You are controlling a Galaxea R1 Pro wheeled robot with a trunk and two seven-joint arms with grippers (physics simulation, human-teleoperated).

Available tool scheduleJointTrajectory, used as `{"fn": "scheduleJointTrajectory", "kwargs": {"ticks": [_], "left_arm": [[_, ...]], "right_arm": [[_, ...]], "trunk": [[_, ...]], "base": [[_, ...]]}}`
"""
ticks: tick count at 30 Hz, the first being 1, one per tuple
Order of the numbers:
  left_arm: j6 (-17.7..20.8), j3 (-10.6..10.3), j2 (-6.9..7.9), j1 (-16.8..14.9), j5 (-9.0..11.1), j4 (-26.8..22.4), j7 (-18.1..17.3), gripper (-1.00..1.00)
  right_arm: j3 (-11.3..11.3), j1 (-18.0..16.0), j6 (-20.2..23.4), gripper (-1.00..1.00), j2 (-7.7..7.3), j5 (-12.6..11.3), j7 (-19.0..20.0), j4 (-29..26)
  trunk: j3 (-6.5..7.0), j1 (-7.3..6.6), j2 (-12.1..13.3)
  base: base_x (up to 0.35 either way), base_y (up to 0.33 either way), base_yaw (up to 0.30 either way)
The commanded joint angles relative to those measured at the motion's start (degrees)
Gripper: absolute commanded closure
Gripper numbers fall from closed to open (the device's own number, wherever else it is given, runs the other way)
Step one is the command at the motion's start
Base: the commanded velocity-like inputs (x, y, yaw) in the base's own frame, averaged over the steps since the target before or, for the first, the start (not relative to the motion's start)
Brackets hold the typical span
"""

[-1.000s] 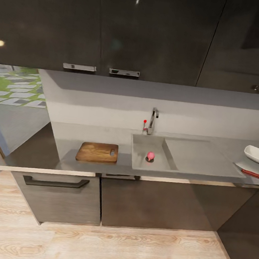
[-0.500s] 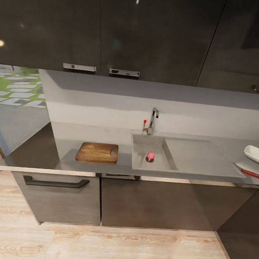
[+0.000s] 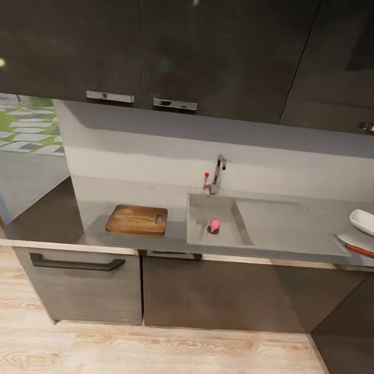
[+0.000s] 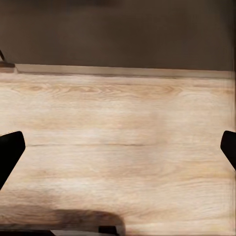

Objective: In the kitchen, take the Vidalia onion out of the sink, dice it on the chopping board with the paring knife, put the diced onion into the bowl on the countertop, then place both the paring knife and the chopping board into the sink.

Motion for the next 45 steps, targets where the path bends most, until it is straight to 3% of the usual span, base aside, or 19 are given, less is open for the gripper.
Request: {"fn": "scheduleJointTrajectory", "kwargs": {"ticks": [1,27,45], "left_arm": [[-0.1,-0.3,0.01,0.0,0.2,0.0,0.0,-1.00],[-0.1,-0.3,-0.13,0.0,0.2,0.0,0.1,-1.00],[-0.1,-0.3,-0.25,0.0,0.2,-0.1,0.0,-1.00]], "right_arm": [[0.1,0.0,0.2,-1.00,-0.05,0.5,-0.6,0.0],[0.7,0.0,0.4,-1.00,0.61,0.7,-0.4,1.0],[0.7,0.0,0.8,-1.00,0.60,0.6,-0.4,1.1]], "trunk": [[-0.10,0.03,-0.1],[0.64,0.03,-0.1],[0.90,0.03,-0.1]], "base": [[0.000,-0.266,0.000],[0.000,-0.294,-0.093],[0.000,-0.148,0.209]]}}
